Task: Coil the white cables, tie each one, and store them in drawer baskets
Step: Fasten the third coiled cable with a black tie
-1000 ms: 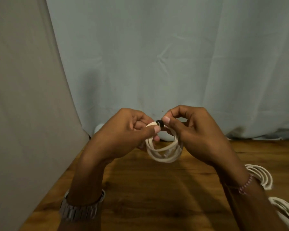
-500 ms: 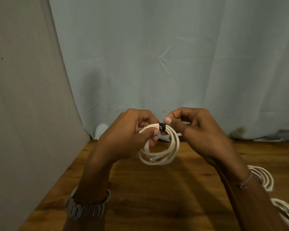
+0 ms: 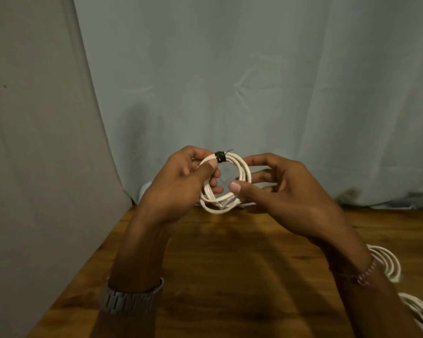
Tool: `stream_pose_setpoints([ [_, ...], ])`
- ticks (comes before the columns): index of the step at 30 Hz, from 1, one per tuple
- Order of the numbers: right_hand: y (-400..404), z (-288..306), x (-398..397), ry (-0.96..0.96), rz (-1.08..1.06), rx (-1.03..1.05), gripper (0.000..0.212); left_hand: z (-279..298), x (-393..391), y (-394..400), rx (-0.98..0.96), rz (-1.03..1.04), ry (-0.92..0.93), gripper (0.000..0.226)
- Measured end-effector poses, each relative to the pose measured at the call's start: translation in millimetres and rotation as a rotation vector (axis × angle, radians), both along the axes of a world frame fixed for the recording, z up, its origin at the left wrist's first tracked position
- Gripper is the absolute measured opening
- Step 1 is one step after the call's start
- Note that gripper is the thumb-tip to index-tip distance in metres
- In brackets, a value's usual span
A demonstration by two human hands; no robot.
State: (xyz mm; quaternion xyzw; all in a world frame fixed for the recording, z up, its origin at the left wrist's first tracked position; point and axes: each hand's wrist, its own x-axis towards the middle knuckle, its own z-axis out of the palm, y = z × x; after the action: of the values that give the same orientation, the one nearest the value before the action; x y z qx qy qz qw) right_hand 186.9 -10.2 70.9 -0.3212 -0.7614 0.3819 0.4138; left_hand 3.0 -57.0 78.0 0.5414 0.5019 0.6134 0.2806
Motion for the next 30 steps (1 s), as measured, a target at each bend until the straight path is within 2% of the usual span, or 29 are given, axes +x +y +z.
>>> stream_pose_setpoints([
  [4,3,0,-2,0.077,-0.014,-0.051,0.047,2,0,2,-0.02,0.037,-0.192,0.016],
  [11,9,-2,-2,0.12,-0.108,-0.019,0.046,2,-13,-5,0.049,0.206,0.114,0.007],
  [15,12,-4,-2,0.093,-0.142,0.017,0.046,2,-9,-8,0.068,0.215,0.145,0.012],
  [18,11,-6,-5,0.082,-0.183,0.072,0.045,0,-3,-6,0.039,0.256,0.224,0.028],
  [21,9,-7,-7,0.059,-0.221,0.121,0.04,-3,-1,1,0.048,0.336,0.249,0.025],
  [24,10,-8,-8,0.028,-0.248,0.146,0.038,-3,-1,2,0.042,0.316,0.28,0.013],
  [30,11,-7,-8,0.008,-0.245,0.134,0.032,-1,-4,0,-0.015,0.254,0.156,0.003],
])
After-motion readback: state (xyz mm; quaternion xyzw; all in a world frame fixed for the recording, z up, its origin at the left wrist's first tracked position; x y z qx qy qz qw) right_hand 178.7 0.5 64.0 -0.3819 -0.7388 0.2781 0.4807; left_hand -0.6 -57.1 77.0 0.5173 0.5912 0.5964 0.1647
